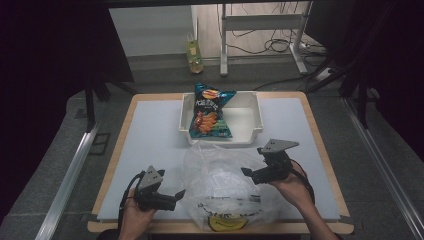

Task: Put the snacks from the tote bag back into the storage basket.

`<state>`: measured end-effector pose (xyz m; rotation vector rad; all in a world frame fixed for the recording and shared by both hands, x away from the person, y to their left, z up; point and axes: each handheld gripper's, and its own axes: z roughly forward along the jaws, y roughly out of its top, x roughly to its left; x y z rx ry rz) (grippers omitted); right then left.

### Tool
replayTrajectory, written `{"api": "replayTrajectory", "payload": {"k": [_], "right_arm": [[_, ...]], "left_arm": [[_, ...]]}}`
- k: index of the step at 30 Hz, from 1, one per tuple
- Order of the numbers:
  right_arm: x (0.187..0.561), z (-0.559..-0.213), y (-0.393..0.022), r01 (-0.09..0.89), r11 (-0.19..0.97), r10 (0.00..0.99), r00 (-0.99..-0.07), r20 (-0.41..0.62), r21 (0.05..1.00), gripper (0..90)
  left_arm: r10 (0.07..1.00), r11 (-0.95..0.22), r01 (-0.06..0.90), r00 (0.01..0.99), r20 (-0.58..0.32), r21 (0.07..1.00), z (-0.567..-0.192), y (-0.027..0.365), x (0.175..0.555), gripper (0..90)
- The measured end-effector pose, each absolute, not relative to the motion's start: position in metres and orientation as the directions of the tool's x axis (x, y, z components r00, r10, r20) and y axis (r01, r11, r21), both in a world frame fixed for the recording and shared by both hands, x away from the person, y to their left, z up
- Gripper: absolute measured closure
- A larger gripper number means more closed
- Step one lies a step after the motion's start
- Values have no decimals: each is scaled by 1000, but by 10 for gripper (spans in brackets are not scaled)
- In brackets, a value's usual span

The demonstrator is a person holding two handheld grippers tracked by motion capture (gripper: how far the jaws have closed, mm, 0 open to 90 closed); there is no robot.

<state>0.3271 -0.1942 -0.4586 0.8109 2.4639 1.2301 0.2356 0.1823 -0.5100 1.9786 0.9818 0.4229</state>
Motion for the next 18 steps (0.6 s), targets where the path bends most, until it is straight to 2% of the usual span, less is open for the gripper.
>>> {"api": "replayTrajectory", "payload": {"k": [18], "right_arm": [[309, -461, -205, 345, 486, 594, -805, -13, 803, 72]], "left_arm": [[774, -320, 481, 629, -68, 816, -510, 185, 236, 9]]}}
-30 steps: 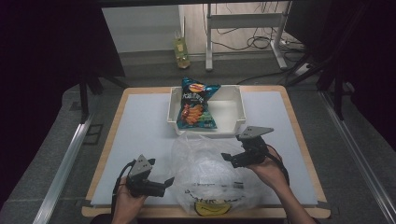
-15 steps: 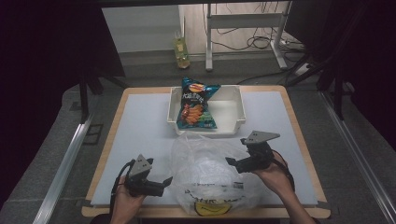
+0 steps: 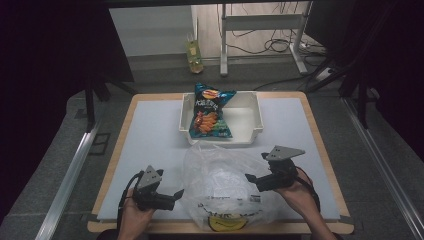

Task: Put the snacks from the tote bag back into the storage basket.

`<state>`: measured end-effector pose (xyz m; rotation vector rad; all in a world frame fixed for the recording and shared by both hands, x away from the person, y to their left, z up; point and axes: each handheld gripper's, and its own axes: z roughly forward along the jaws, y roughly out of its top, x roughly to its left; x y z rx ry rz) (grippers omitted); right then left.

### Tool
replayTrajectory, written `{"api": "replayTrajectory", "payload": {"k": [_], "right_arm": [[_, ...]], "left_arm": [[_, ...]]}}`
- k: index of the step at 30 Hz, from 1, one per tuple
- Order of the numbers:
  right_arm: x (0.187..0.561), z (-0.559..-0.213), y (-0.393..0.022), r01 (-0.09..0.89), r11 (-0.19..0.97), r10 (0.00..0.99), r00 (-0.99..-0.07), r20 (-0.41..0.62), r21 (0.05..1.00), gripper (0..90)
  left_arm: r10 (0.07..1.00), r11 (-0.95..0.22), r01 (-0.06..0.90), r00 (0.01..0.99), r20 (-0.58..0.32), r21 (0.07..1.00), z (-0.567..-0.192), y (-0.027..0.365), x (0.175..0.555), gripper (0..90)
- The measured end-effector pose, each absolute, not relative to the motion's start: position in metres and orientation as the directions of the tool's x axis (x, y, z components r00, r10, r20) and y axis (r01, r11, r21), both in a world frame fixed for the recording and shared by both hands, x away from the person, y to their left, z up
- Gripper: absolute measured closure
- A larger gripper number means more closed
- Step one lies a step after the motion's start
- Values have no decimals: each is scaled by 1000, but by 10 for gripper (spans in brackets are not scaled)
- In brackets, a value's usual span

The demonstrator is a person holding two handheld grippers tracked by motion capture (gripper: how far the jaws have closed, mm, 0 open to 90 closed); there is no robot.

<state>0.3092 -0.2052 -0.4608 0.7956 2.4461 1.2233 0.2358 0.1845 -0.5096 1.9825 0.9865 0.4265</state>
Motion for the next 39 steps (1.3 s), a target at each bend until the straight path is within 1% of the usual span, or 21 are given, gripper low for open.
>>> {"api": "replayTrajectory", "payload": {"k": [7, 14, 39], "right_arm": [[306, -456, -205, 342, 468, 592, -806, -2, 815, 68], [298, -463, -214, 351, 470, 597, -802, 2, 810, 67], [277, -466, -242, 371, 436, 638, -770, 9, 820, 53]], "left_arm": [[775, -317, 480, 628, -68, 818, -509, 185, 236, 9], [772, -322, 479, 632, -66, 817, -510, 184, 235, 9], [771, -322, 481, 633, -69, 815, -509, 183, 235, 9]]}}
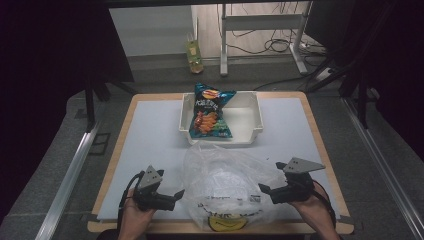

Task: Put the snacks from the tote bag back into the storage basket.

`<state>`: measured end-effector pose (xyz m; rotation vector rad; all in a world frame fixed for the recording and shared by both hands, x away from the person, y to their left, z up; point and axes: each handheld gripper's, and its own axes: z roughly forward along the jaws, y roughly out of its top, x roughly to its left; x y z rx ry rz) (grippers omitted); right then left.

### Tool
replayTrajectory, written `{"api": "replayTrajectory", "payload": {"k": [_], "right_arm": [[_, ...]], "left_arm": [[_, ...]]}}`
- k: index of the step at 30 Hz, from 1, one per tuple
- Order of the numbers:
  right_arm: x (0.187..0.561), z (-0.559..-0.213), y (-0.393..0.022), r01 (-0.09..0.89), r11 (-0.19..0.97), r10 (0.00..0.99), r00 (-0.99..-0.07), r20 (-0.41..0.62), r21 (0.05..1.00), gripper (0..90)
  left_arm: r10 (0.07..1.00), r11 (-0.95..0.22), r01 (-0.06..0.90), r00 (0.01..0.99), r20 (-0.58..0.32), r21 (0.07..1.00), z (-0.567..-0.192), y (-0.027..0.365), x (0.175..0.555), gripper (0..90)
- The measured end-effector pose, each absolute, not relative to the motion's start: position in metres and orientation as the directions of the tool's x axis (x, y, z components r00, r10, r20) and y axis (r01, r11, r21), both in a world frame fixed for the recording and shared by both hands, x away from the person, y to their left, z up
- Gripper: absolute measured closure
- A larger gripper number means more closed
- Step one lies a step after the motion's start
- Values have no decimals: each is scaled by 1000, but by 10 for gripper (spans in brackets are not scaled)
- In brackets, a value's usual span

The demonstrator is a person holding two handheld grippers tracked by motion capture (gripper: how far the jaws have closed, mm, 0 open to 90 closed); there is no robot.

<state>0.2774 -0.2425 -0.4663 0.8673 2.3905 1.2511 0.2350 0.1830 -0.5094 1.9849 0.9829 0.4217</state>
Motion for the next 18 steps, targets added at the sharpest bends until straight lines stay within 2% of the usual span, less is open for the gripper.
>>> {"api": "replayTrajectory", "payload": {"k": [18], "right_arm": [[263, -470, -265, 381, 426, 675, -737, -8, 820, 53]], "left_arm": [[766, -366, 472, 642, -28, 802, -506, 177, 226, 8]]}}
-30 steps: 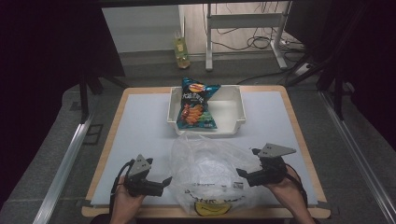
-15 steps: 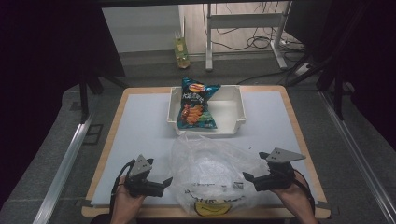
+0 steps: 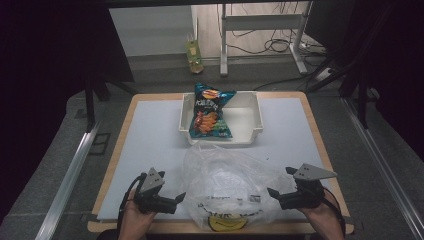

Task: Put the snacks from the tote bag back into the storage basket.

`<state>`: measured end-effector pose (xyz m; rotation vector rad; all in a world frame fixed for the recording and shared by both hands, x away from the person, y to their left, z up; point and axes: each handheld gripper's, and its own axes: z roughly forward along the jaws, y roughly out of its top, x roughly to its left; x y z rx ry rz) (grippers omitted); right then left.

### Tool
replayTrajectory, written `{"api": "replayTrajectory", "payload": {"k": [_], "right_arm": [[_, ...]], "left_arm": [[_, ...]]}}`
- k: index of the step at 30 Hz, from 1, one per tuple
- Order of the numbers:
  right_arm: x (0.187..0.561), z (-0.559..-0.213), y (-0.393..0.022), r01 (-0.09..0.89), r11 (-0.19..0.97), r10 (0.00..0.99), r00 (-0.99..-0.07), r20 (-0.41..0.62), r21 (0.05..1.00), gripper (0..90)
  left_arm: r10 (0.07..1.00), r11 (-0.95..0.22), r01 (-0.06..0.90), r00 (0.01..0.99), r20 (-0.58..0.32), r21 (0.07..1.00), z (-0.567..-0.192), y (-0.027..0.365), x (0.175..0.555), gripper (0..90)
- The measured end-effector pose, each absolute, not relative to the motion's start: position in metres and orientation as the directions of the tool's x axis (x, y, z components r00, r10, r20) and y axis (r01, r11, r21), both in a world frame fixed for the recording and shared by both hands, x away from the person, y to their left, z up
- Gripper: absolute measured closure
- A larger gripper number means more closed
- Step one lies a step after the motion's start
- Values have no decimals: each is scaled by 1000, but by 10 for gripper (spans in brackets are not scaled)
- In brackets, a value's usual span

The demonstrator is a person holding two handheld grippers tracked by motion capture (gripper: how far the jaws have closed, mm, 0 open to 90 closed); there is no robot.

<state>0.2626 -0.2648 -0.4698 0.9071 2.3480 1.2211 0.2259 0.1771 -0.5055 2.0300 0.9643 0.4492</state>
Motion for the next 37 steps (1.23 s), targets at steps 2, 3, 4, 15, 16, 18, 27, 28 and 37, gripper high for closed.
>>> {"api": "replayTrajectory", "payload": {"k": [2, 3, 4, 15, 16, 18, 27, 28, 37], "right_arm": [[260, -470, -268, 384, 423, 682, -732, -9, 820, 53], [260, -470, -269, 383, 423, 684, -729, -12, 821, 53], [259, -470, -271, 386, 421, 687, -727, -10, 821, 53], [251, -473, -285, 398, 408, 711, -703, -12, 822, 53], [250, -474, -287, 399, 407, 713, -701, -12, 822, 53], [248, -475, -289, 401, 402, 717, -697, -10, 823, 53], [245, -481, -303, 414, 400, 741, -672, -22, 818, 53], [245, -482, -304, 419, 399, 744, -668, -21, 816, 53], [253, -495, -312, 467, 398, 758, -652, 4, 790, 53]], "left_arm": [[767, -368, 470, 641, -24, 802, -506, 178, 223, 7], [769, -364, 471, 639, -26, 804, -506, 179, 222, 7], [771, -362, 470, 637, -26, 805, -505, 180, 221, 7], [791, -327, 479, 610, -41, 815, -508, 193, 215, 5], [792, -325, 478, 609, -41, 816, -508, 194, 215, 5], [794, -320, 480, 606, -46, 817, -509, 195, 215, 5], [804, -321, 509, 592, -54, 799, -516, 201, 220, 0], [807, -318, 516, 587, -59, 796, -517, 202, 221, 0], [812, -296, 538, 576, -88, 789, -521, 208, 224, 0]]}}
